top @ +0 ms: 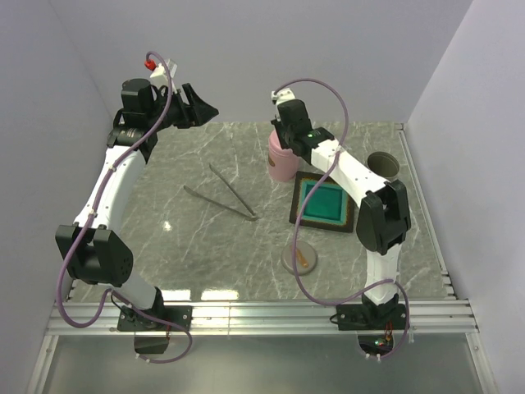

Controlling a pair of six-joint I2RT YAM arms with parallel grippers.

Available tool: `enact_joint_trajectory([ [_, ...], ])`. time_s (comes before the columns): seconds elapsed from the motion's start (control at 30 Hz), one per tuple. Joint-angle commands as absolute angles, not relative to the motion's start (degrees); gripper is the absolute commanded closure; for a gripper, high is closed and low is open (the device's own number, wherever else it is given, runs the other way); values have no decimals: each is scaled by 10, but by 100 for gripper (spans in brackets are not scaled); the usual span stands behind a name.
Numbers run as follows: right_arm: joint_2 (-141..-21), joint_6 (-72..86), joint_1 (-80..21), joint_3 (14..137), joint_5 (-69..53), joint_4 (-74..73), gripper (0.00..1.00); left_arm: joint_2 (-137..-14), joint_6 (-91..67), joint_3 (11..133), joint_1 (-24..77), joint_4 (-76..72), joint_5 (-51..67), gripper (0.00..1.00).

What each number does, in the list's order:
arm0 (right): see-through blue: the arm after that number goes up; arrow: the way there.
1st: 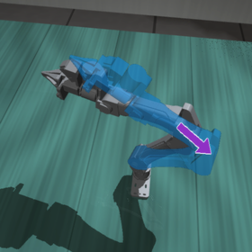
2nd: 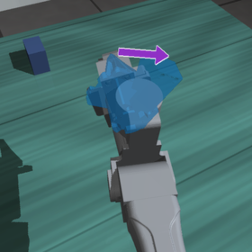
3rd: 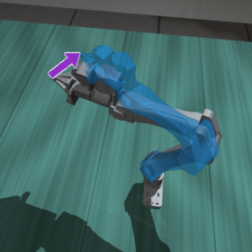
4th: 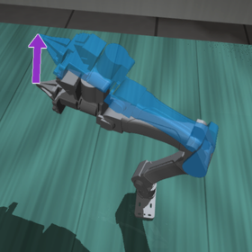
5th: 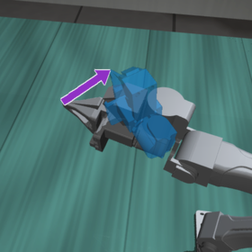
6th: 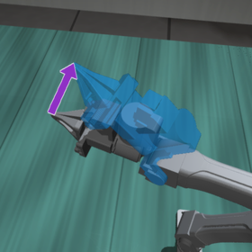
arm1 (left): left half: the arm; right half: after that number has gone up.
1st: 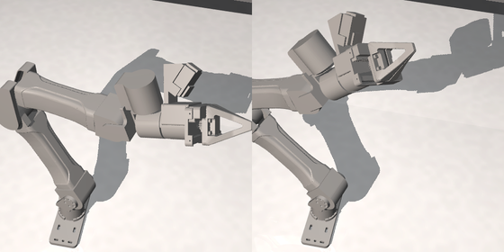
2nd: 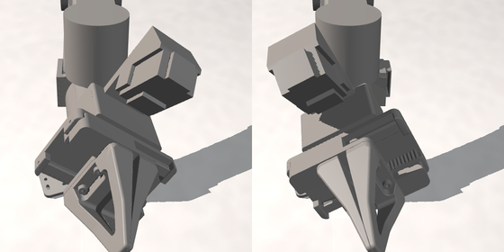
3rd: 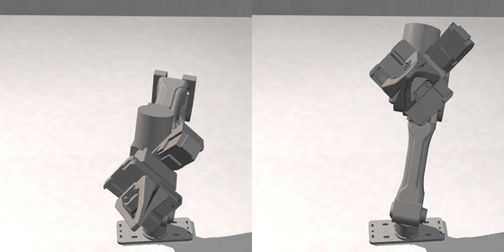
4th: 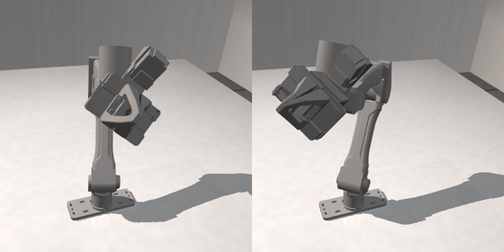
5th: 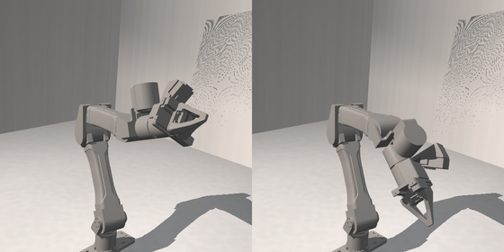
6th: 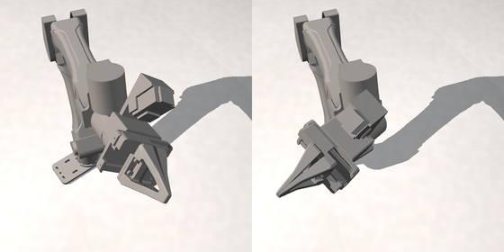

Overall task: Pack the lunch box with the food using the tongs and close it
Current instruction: Put the lid back on the lunch box

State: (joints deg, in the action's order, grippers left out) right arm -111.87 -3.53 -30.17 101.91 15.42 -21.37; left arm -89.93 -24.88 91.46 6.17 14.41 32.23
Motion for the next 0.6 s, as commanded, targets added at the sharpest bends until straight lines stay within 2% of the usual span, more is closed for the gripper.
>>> enact_joint_trajectory([
  [0.0,-1124,-39,-308,1020,161,-192,100,-874,-245,911,61,126,327,30],
  [0.57,-1155,-47,-310,1023,144,-218,100,-873,-239,909,60,129,326,30],
])
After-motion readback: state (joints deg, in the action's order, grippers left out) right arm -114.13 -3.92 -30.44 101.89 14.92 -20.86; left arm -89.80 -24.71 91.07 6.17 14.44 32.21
